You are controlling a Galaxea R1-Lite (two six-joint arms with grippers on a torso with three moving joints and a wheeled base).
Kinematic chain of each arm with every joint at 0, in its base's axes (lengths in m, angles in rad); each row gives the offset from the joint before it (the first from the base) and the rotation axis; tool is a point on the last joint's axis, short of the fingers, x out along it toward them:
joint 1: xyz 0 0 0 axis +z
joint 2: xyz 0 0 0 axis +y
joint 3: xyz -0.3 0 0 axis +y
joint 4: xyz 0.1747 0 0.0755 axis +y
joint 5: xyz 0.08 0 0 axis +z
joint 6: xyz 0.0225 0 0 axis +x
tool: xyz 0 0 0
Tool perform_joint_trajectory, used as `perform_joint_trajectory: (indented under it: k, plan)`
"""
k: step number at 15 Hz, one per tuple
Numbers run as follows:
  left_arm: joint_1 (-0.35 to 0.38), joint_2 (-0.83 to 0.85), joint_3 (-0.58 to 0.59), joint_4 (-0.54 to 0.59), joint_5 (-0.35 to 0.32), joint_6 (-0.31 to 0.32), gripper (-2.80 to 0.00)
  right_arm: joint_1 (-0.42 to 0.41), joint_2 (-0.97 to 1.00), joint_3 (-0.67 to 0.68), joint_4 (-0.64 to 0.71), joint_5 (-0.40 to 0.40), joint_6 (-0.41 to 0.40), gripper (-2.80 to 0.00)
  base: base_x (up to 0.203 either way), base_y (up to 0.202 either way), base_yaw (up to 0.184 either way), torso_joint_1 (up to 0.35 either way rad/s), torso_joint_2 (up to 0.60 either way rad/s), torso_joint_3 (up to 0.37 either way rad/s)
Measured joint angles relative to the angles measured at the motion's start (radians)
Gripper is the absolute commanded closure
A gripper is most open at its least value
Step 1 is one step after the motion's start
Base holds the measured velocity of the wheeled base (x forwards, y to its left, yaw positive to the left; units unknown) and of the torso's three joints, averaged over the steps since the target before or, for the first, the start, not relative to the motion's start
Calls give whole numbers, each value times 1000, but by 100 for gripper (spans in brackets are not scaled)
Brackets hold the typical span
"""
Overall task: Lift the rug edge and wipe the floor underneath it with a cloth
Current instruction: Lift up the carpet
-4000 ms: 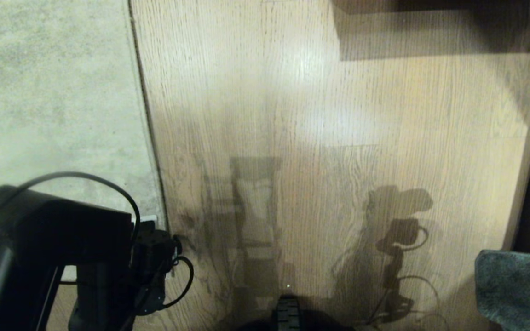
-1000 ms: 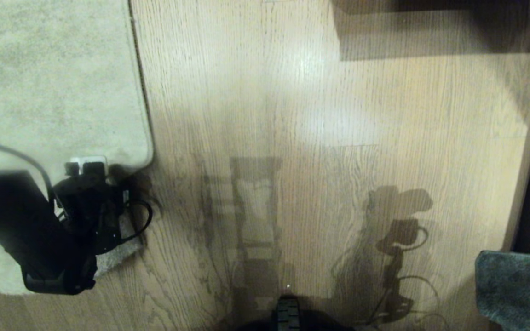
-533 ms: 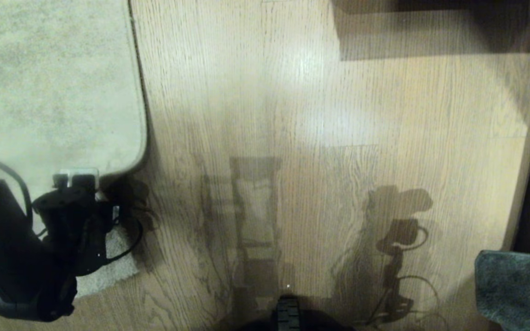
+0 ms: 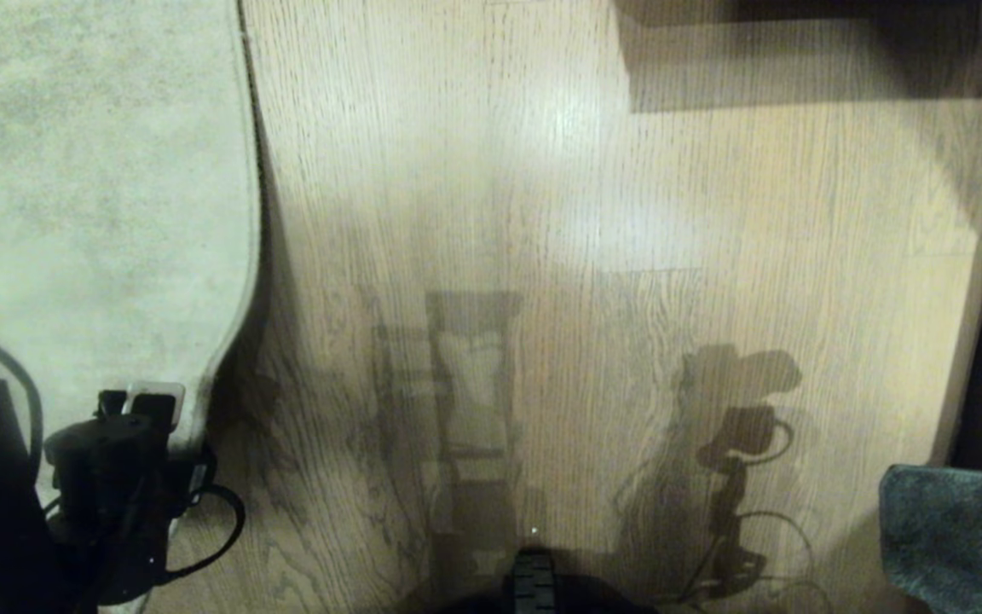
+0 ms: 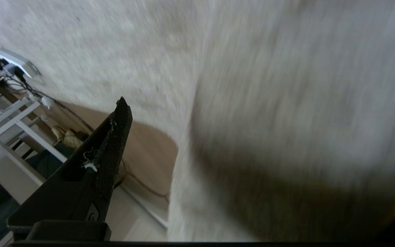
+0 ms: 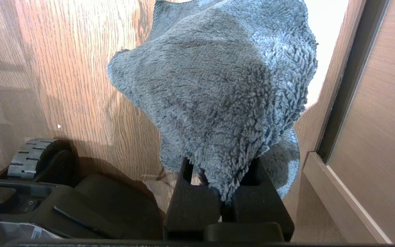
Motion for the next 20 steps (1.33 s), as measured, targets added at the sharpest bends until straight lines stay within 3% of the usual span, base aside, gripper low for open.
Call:
perform_joint_trajectory:
  k: [6,14,15,20]
  plan:
    - [-60,33,60,1,8,-8,-280,0,0,0,0,0,0,0,0,0,0,0,0,0]
    - [-72,87,112,1,12,-37,-280,0,0,0,0,0,0,0,0,0,0,0,0,0]
    - [-69,88,116,1,12,-39,0,0,0,0,0,0,0,0,0,0,0,0,0,0]
    - [-50,103,124,1,10,-43,0,0,0,0,0,0,0,0,0,0,0,0,0,0]
